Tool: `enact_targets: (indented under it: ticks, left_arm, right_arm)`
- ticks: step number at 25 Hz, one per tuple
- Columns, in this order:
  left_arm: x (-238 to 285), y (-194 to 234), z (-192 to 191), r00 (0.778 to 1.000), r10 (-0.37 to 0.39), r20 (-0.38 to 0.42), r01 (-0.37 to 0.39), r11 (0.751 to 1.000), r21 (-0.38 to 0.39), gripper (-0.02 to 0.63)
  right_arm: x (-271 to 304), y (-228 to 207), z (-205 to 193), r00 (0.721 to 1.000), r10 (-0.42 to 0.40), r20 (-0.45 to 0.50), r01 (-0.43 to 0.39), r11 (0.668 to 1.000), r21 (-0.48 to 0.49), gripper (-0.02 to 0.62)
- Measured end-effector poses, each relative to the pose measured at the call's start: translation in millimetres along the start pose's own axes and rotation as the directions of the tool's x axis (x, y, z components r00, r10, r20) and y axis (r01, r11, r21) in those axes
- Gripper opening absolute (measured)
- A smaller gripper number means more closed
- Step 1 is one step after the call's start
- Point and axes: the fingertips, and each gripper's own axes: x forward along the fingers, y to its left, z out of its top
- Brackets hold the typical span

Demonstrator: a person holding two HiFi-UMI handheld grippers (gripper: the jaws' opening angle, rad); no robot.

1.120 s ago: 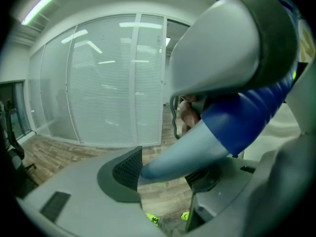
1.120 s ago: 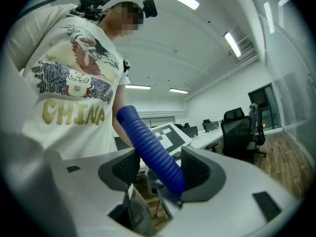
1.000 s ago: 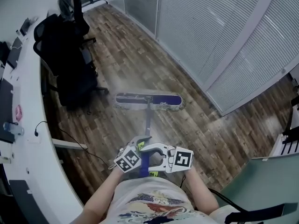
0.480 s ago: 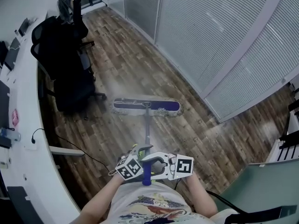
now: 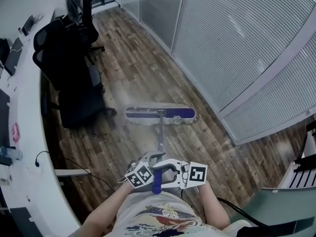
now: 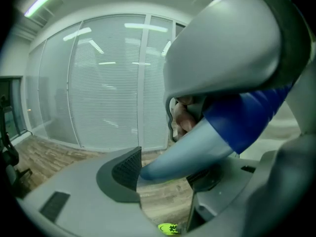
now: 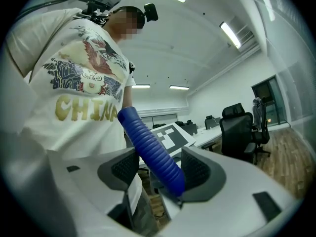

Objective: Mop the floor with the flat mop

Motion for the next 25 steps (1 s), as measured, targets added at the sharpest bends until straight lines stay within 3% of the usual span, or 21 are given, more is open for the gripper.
enact_targets:
  ticks: [4,8,11,19,25]
  left_arm:
    - [4,56,7,1.0,0.007,0.017,-0.007,1.0,0.002,0.222]
    - [11,92,13,1.0,0.004,0.015,-0.004,1.0,0.005,0.222]
    - [19,122,24,1.0,0.011,0.019,-0.011,1.0,0.001,0.222]
    - [55,214,53,0.999,0.041,0.012,-0.04,0.999,-0.026,0.221]
    - [96,305,96,0.998,0.07,-0.001,-0.07,0.997,-0.024,0.219]
  right_arm:
    - [-2,-55,11,0.998,-0.02,0.065,0.022,0.999,-0.034,0.249]
    - [-9,-93,10,0.999,-0.012,0.031,0.013,1.0,-0.026,0.25]
    - [-21,-122,23,0.995,-0.021,0.092,0.024,0.999,-0.032,0.25]
    - [-66,-215,41,0.986,0.009,0.168,-0.001,0.999,-0.048,0.252]
    - [-123,-306,58,0.979,0.047,0.2,-0.041,0.998,-0.037,0.252]
